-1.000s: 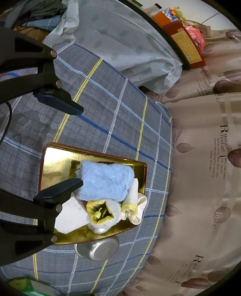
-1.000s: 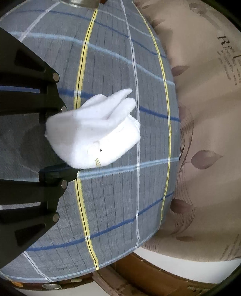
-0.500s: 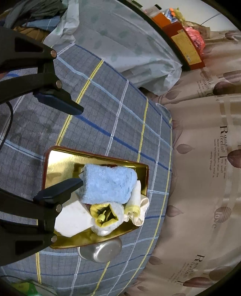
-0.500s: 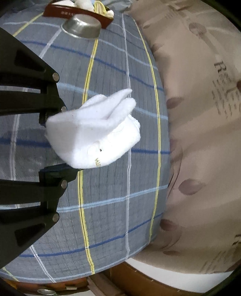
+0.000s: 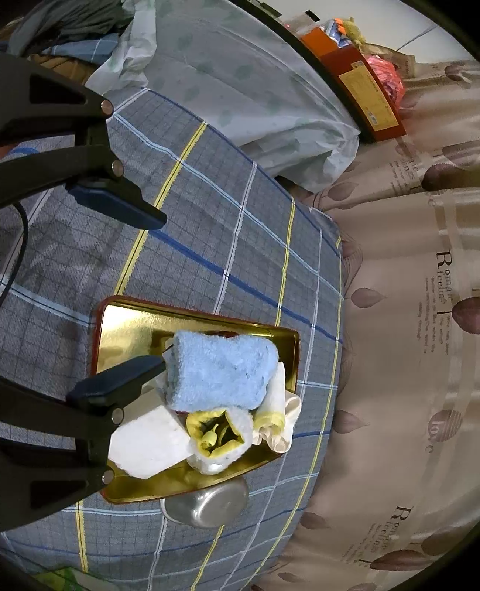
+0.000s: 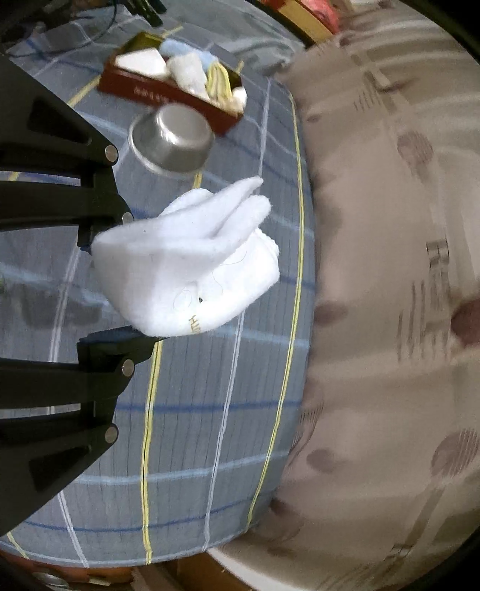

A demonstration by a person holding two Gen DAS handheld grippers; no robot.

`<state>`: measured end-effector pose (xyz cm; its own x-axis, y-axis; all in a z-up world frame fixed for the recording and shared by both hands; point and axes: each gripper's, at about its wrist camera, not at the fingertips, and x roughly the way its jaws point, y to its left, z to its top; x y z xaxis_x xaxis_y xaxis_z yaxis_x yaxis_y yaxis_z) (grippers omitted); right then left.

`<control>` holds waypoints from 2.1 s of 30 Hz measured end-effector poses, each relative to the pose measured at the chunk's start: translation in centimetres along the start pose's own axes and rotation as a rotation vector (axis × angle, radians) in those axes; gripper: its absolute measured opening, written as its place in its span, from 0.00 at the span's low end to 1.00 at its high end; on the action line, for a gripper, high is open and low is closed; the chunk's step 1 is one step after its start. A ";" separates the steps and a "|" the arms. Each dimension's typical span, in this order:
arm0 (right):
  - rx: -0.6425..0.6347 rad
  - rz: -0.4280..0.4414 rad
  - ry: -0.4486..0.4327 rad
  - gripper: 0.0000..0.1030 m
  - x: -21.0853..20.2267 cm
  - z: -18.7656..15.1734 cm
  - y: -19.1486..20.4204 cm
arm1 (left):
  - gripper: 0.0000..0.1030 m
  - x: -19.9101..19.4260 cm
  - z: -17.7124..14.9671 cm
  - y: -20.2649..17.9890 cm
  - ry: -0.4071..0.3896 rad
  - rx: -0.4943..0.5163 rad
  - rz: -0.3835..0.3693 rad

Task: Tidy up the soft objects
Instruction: 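Carry the white glove into the gold tray and open the right gripper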

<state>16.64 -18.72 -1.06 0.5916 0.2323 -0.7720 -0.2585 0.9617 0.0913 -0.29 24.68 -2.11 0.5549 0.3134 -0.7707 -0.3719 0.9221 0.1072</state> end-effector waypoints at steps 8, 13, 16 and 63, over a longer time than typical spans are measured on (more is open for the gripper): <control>-0.133 0.090 0.025 0.27 0.4 -0.6 8.2 | 0.70 0.3 0.1 1.1 -0.008 -0.027 0.025; -0.209 0.158 0.047 0.27 1.1 -1.3 13.7 | 0.70 0.8 0.1 2.0 0.014 -0.060 0.034; -0.229 0.192 0.050 0.27 1.5 -1.8 16.4 | 0.70 1.0 0.0 2.6 0.016 -0.084 0.057; -0.314 0.217 0.065 0.44 10.0 -2.5 32.4 | 0.70 2.1 -0.2 5.9 0.056 -0.213 0.069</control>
<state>12.30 14.43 -7.38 0.4502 0.4064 -0.7951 -0.5999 0.7972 0.0678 -1.46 30.77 -3.16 0.4831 0.3552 -0.8003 -0.5595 0.8283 0.0299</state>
